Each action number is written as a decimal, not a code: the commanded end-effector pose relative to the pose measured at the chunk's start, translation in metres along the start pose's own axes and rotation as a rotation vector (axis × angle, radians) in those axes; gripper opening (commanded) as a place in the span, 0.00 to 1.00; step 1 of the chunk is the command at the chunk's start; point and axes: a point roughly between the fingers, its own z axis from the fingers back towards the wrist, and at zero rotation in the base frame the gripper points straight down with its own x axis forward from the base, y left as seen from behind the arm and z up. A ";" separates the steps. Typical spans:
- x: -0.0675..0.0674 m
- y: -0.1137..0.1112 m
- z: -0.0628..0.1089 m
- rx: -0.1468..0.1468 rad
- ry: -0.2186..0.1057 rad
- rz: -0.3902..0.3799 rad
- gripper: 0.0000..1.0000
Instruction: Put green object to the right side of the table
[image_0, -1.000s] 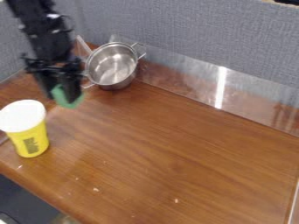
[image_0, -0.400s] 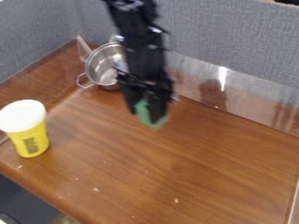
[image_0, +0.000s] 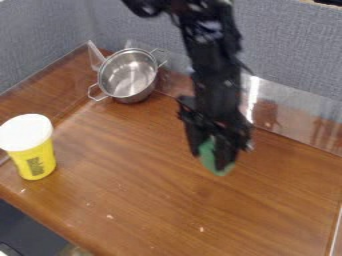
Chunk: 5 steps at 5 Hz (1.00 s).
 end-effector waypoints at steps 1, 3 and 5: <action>0.004 -0.006 -0.007 0.005 -0.010 -0.011 0.00; 0.000 0.000 -0.034 0.000 0.032 -0.003 0.00; -0.003 0.001 -0.022 0.012 0.009 0.018 1.00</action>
